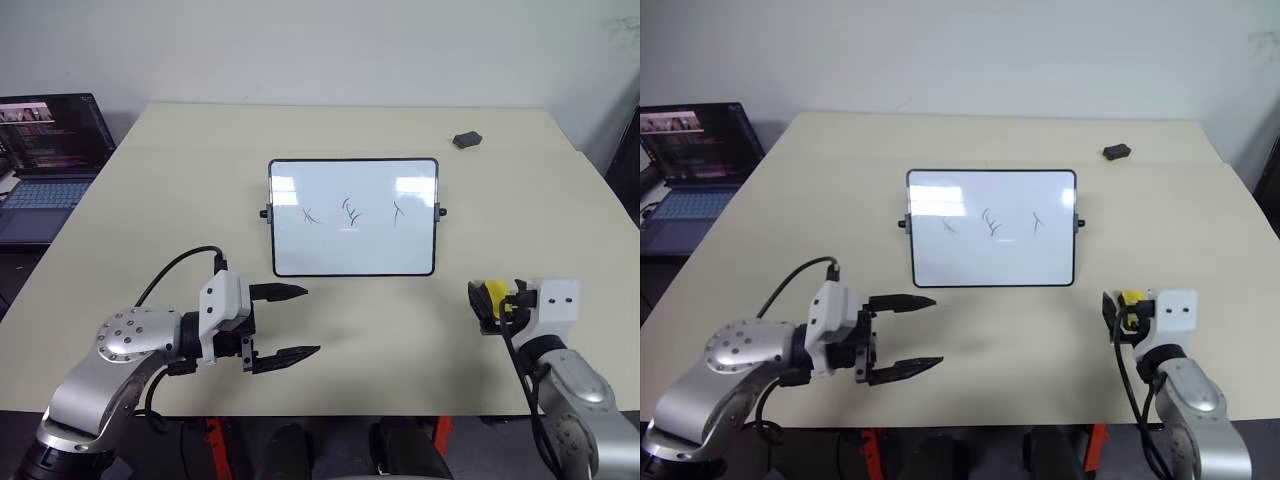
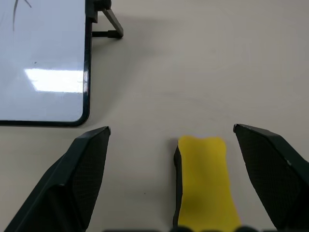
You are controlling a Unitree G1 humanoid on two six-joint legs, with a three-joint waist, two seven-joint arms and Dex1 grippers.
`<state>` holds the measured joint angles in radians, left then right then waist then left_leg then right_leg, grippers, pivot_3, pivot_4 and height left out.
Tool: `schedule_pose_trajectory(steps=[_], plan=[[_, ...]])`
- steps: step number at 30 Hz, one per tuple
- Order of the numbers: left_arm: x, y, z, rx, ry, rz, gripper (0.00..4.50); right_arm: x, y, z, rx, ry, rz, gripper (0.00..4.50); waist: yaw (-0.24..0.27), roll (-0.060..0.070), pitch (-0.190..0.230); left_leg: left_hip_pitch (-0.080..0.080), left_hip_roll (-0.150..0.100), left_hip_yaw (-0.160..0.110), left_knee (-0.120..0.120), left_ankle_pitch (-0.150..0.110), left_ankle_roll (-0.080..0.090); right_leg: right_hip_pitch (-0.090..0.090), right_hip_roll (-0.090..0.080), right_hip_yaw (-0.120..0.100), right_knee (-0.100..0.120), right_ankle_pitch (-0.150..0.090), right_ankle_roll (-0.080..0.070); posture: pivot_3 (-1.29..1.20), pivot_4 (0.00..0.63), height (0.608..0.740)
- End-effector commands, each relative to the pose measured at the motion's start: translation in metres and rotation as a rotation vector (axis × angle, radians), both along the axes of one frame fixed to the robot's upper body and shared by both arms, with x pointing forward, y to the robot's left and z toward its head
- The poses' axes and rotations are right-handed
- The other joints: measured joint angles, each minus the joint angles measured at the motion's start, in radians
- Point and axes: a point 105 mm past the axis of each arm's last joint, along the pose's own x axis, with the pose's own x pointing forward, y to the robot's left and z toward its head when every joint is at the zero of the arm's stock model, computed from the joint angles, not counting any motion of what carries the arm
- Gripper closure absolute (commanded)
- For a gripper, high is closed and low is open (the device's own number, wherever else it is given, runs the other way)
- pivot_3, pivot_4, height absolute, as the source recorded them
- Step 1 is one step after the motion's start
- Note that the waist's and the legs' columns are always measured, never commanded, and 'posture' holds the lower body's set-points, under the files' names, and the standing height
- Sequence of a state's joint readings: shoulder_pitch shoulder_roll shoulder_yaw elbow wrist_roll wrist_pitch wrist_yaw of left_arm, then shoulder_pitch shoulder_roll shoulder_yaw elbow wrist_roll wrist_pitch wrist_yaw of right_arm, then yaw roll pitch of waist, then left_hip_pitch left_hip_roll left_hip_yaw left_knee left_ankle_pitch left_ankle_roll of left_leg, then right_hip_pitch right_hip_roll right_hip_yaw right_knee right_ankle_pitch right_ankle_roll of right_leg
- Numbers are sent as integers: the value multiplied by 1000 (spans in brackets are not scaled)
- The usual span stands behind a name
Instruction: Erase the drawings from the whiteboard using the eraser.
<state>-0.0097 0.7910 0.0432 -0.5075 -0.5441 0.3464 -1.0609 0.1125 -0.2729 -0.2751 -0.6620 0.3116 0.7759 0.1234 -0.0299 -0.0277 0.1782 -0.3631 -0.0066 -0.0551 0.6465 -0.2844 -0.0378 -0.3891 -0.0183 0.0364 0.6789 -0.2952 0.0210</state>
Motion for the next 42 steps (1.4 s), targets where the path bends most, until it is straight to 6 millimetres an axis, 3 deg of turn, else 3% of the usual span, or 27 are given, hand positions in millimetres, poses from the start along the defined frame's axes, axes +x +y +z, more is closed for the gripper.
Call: schedule_pose_trajectory(steps=[1,10,30,33,42], plan=[[-3,-6,5,9,-34,-40,0,2,-6,13,6,5,-24,48,0,0,0,0,0,0,0,0,0,0,0,0,0,0,0,0,150,740],[-2,-7,2,10,-34,-51,0,10,-17,5,37,95,-46,48,-1,0,0,0,0,0,0,0,0,0,0,0,0,0,0,0,150,740],[-3,-3,-6,8,-26,-45,0,8,-17,-11,64,174,-34,48,-1,0,0,0,0,0,0,0,0,0,0,0,0,0,0,0,150,740],[-3,-2,-6,9,-25,-45,0,9,-17,-11,65,174,-33,900,-1,0,0,0,0,1,0,0,0,0,0,0,0,0,0,0,150,740],[-3,-1,-9,9,-23,-36,0,11,-15,-19,64,207,-10,4109,-3,0,0,0,0,1,0,0,0,0,0,0,0,0,0,0,150,740]])
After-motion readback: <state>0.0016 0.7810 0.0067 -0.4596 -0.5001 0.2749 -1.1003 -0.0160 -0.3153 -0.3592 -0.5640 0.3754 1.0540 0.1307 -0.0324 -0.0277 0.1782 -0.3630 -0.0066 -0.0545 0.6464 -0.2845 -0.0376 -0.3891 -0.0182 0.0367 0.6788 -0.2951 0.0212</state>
